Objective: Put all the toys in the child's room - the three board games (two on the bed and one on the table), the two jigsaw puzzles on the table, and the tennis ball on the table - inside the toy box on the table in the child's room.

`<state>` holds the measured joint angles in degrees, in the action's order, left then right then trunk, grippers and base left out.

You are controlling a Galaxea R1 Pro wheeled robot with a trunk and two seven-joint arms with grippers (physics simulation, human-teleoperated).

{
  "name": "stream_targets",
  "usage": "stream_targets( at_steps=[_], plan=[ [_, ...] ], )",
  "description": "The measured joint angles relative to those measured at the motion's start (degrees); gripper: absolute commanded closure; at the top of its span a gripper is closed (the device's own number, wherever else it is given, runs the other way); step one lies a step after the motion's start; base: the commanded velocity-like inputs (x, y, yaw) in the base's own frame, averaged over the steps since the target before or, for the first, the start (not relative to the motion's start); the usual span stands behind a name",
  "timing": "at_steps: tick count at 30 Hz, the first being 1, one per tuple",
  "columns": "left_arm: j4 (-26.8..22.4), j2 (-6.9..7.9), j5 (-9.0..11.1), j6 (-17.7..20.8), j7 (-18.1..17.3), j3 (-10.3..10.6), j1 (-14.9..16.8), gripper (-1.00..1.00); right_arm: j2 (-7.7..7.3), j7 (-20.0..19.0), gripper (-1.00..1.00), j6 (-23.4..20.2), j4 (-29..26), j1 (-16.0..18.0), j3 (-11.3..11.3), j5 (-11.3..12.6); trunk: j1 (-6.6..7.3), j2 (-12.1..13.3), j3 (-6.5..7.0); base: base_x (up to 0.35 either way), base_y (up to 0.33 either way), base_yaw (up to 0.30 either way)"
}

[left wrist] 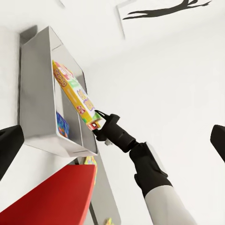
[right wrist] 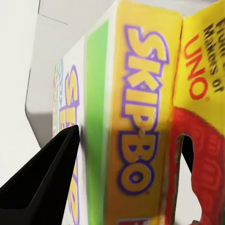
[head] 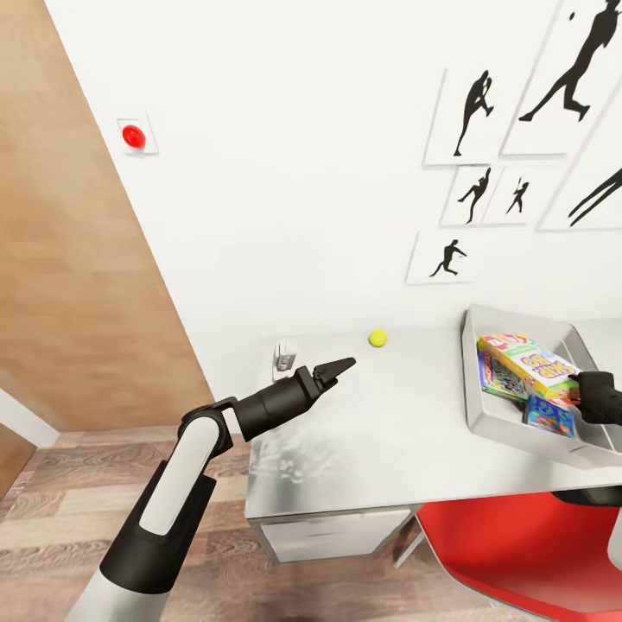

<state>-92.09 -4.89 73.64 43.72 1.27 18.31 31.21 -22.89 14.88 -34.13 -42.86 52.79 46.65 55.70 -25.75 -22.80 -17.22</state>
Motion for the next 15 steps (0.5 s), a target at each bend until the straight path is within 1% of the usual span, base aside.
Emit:
stream_targets(
  at_steps=[15],
  plan=[
    [0.0, -0.18, 0.0, 0.0, 0.0, 0.1, 0.2, -1.00, -0.10, -0.2, 1.00, 0.1, 0.1, 0.0, 0.0, 0.0, 0.00, 0.0, -1.11, 0.000, 0.000, 0.000]
  ],
)
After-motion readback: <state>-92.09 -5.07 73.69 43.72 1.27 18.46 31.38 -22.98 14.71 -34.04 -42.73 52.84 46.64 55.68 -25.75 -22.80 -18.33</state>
